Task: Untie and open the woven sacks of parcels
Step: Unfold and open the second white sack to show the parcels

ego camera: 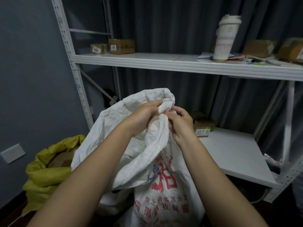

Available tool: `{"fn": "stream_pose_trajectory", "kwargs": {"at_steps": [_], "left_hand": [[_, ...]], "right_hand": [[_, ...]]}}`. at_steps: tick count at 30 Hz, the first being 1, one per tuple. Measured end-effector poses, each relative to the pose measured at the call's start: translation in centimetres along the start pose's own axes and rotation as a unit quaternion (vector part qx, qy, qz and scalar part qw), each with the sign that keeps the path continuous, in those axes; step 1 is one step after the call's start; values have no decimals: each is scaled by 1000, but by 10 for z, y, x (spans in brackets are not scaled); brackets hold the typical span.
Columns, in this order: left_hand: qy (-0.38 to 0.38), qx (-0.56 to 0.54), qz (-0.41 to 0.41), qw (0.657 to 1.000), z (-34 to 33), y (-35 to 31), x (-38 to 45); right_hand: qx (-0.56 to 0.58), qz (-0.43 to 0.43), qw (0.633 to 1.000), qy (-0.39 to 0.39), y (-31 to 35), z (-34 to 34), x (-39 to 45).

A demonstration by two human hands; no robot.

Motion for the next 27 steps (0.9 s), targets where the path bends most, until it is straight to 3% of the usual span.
{"fn": "stream_pose_trajectory", "kwargs": {"at_steps": [2, 4, 5, 7, 9, 10, 15, 18, 24, 27], "left_hand": [[12, -6, 24, 1000, 1, 1, -2], [-31, 37, 55, 997, 6, 8, -4], [-48, 23, 72, 996, 7, 12, -5], [-76, -19, 84, 993, 8, 18, -6], [-107, -6, 68, 992, 14, 20, -3], [-116, 17, 53, 992, 17, 19, -1], [-162, 110, -16, 981, 24, 5, 6], [-143, 116, -32, 982, 22, 0, 8], [-210, 141, -20, 967, 42, -18, 6], [-144, 157, 28, 977, 34, -29, -7]], "right_hand": [[94, -68, 992, 49, -7, -5, 4], [134, -80, 984, 81, -11, -13, 4], [103, -62, 990, 73, -10, -15, 3], [-58, 52, 997, 13, 0, -13, 1], [-179, 167, 970, -11, 15, -12, -4], [-199, 184, 963, -2, 20, -12, -8], [-142, 63, 980, 123, 24, -14, -19], [-90, 8, 990, 106, 25, -14, -17], [-21, 91, 992, 85, 50, -19, -11], [-18, 86, 992, 91, 43, -29, -9]]}}
Point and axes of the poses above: each hand's wrist, its own x-axis towards the middle knuckle, its own z-axis out of the back of the hand, y = z × x, the point moved 5 cm from there along x, towards the middle knuckle, and after that the axes turned 3 degrees about -y, right-handed, at the moved point
